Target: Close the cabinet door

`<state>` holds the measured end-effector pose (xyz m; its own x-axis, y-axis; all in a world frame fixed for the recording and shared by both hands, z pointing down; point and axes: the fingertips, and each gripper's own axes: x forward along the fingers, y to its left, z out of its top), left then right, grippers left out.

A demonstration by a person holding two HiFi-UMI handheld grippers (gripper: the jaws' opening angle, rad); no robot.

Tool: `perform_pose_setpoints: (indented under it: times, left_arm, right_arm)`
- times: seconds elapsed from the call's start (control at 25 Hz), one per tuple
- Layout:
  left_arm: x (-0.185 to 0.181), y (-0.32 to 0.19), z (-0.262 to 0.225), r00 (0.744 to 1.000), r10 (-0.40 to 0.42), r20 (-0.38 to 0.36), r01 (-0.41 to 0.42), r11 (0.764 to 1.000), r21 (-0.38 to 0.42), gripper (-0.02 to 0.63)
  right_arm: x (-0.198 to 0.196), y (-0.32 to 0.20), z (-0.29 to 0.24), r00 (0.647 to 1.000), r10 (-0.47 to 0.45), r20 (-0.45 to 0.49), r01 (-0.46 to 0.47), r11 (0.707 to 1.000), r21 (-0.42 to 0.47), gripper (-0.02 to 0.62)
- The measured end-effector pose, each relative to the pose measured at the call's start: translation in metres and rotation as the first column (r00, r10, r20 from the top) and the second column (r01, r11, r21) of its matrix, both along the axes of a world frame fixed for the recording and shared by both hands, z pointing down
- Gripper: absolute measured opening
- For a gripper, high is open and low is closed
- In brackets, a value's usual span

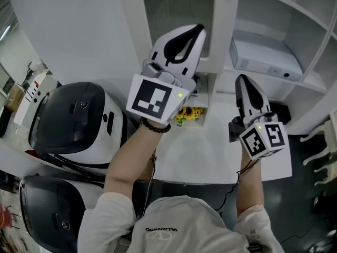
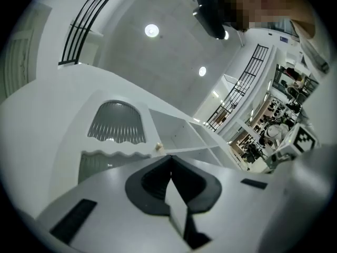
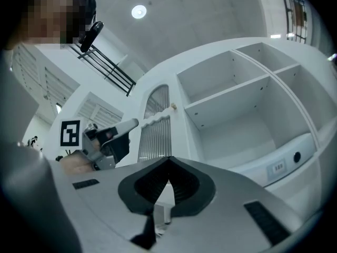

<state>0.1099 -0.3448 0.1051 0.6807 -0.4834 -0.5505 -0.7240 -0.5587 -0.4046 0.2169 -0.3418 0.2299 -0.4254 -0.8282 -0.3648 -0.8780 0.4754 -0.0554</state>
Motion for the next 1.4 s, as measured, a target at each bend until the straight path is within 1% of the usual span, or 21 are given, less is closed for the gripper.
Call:
perform_pose_setpoints:
  times: [0.08, 0.24, 0.36, 0.48, 0.64, 0.8, 0.92, 1.0, 1.08, 1.2, 1.4]
  left_arm:
    - [-0.011, 0.005, 0.025, 1.000, -0.003, 0.012, 0.004, 0.999, -0.042, 0.003]
    - [-0.035, 0.013, 0.075, 1.000, -0.007, 0.012, 0.009, 0.990, -0.144, 0.003]
    - [-0.056, 0.022, 0.108, 1.000, -0.013, 0.000, 0.012, 0.979, -0.202, 0.003]
    - [-0.080, 0.032, 0.137, 1.000, -0.025, 0.001, 0.024, 0.967, -0.253, 0.003]
    - [-0.114, 0.045, 0.168, 0.997, -0.080, 0.001, 0.077, 0.949, -0.305, 0.003]
    - [-0.131, 0.059, 0.201, 0.994, -0.109, 0.011, 0.106, 0.928, -0.358, 0.003]
    - [-0.138, 0.069, 0.222, 0.992, -0.125, 0.023, 0.124, 0.915, -0.384, 0.003]
    - [-0.141, 0.074, 0.231, 0.992, -0.129, 0.017, 0.125, 0.909, -0.397, 0.003]
    - [-0.145, 0.078, 0.237, 0.990, -0.138, 0.009, 0.130, 0.905, -0.404, 0.003]
    - [-0.147, 0.084, 0.247, 0.988, -0.152, 0.014, 0.144, 0.900, -0.410, 0.003]
    - [-0.144, 0.092, 0.263, 0.989, -0.148, 0.025, 0.145, 0.891, -0.430, 0.003]
  right_arm:
    - [0.002, 0.007, 0.003, 1.000, 0.024, -0.006, -0.024, 1.000, 0.005, 0.011]
    - [0.002, 0.021, 0.014, 0.994, 0.091, -0.058, -0.090, 0.996, 0.023, 0.011]
    - [0.003, 0.028, 0.032, 0.990, 0.120, -0.073, -0.121, 0.993, -0.005, 0.011]
    - [0.005, 0.035, 0.049, 0.989, 0.130, -0.068, -0.133, 0.990, -0.041, 0.011]
    - [0.012, 0.046, 0.063, 0.990, 0.135, -0.029, -0.137, 0.989, -0.060, 0.011]
    - [0.022, 0.057, 0.072, 0.987, 0.157, -0.020, -0.158, 0.985, -0.070, 0.011]
    - [0.025, 0.067, 0.080, 0.987, 0.158, -0.025, -0.160, 0.984, -0.075, 0.011]
    - [0.027, 0.072, 0.086, 0.986, 0.162, -0.034, -0.165, 0.983, -0.081, 0.011]
    - [0.030, 0.076, 0.091, 0.985, 0.167, -0.033, -0.169, 0.981, -0.091, 0.011]
    - [0.033, 0.081, 0.099, 0.985, 0.169, -0.027, -0.171, 0.979, -0.108, 0.011]
    - [0.036, 0.087, 0.107, 0.984, 0.172, -0.036, -0.175, 0.978, -0.116, 0.011]
